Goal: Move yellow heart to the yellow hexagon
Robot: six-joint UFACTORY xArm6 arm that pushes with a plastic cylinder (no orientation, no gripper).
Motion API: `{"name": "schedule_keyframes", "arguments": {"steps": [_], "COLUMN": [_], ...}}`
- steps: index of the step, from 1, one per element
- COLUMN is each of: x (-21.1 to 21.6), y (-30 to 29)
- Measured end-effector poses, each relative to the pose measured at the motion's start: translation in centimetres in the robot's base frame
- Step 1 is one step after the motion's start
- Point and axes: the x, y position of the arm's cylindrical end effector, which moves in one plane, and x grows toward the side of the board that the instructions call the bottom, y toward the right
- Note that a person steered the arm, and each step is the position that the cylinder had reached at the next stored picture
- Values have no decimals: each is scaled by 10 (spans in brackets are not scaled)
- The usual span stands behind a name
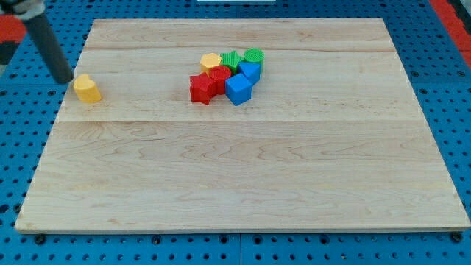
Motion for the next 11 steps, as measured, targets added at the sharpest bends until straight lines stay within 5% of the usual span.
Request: {"name": "schedule_keyframes", "arguments": {"steps": [2, 8, 11], "x": [15, -45, -32], "y": [47, 133, 199]}}
